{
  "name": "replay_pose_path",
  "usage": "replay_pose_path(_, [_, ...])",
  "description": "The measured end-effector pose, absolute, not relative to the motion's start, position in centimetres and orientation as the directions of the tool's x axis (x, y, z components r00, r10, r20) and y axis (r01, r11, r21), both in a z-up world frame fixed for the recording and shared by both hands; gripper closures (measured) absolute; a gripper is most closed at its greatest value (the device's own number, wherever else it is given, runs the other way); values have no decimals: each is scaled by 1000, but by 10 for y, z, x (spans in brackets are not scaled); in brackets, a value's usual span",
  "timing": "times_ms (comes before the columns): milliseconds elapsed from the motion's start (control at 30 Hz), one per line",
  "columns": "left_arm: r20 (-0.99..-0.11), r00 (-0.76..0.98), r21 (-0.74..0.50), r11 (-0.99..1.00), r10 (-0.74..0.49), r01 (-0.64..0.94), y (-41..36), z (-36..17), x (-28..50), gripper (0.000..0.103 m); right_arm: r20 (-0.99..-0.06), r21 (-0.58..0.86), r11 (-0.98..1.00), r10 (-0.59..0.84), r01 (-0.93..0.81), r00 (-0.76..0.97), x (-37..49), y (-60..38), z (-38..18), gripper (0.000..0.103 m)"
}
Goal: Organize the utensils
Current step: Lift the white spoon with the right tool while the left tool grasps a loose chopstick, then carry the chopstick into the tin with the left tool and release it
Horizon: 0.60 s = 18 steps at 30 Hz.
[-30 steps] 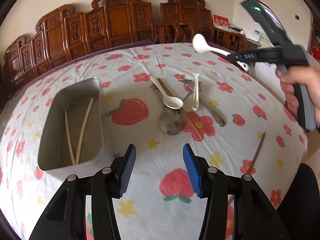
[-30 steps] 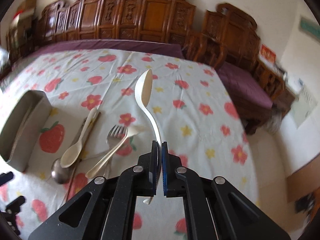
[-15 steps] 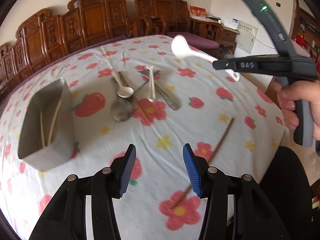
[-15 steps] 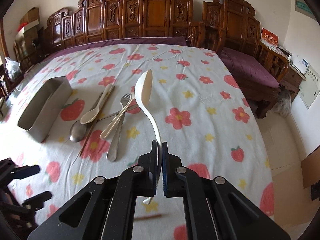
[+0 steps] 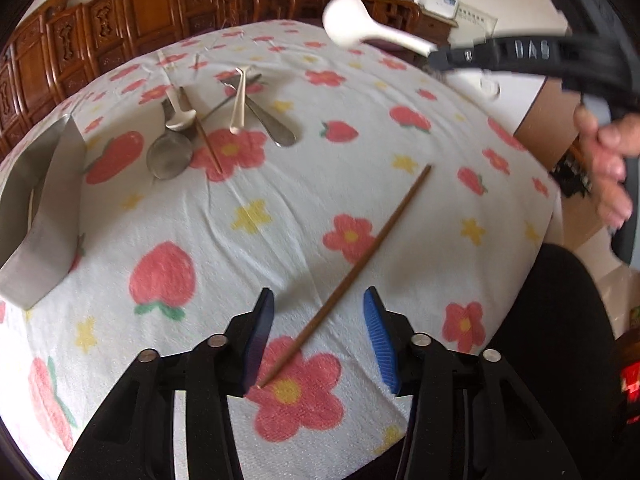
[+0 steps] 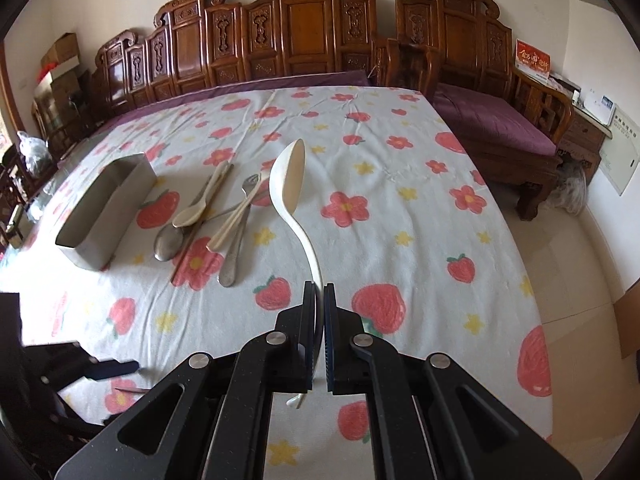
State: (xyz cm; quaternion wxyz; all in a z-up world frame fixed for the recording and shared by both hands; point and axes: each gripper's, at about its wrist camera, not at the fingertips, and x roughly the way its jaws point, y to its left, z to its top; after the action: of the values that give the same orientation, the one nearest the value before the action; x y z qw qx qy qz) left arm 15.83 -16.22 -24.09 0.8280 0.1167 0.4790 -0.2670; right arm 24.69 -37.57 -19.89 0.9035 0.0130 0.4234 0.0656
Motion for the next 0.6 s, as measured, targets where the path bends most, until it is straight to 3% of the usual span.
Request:
replay_pose_path(100, [-859,430,13,828,-278,560,-171,-243,155,70,-761,82,989,143,-124,633,247,-373,-198,98])
replay_pose_path(167, [-862,423,12,822,-280,570,-173,-242,155,90,-759,85,988,149,-131,633,247,-372,-197,98])
replay_pose_path(333, [-873,423,38,832,-242,554,-172,-241,157,98,-767,97,985,163,-140,620,248,-371,-202,98])
replay_pose_path(600, [-852,440,-36,871,-283,491,-151,-226,161,99,-772,104,982,181,-159,609,249,-365,-207,98])
